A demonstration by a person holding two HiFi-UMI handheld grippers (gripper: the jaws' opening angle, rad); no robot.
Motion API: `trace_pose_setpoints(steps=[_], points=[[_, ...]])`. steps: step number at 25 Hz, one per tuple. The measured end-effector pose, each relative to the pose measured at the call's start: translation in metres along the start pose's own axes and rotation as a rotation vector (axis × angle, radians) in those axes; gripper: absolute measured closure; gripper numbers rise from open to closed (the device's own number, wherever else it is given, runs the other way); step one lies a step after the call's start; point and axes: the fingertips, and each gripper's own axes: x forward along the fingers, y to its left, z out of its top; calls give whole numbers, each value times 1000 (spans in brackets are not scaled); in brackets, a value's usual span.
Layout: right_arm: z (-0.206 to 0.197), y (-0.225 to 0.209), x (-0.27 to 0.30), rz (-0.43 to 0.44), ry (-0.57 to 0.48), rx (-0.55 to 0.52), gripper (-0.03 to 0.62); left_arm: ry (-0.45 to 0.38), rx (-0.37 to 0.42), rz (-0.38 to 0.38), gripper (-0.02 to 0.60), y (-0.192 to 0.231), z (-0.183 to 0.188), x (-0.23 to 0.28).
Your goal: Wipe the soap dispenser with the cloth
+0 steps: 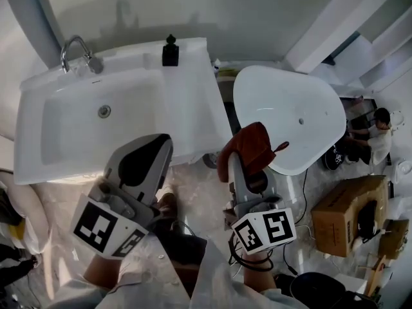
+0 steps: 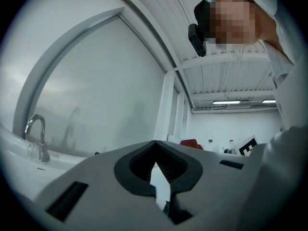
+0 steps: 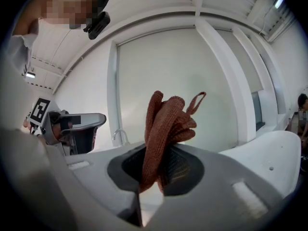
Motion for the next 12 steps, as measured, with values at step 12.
trace_pose_setpoints(steps=[12], points=[[22,-9,147,63,37,-92,539,-23,-42,67,578,108,10,58]])
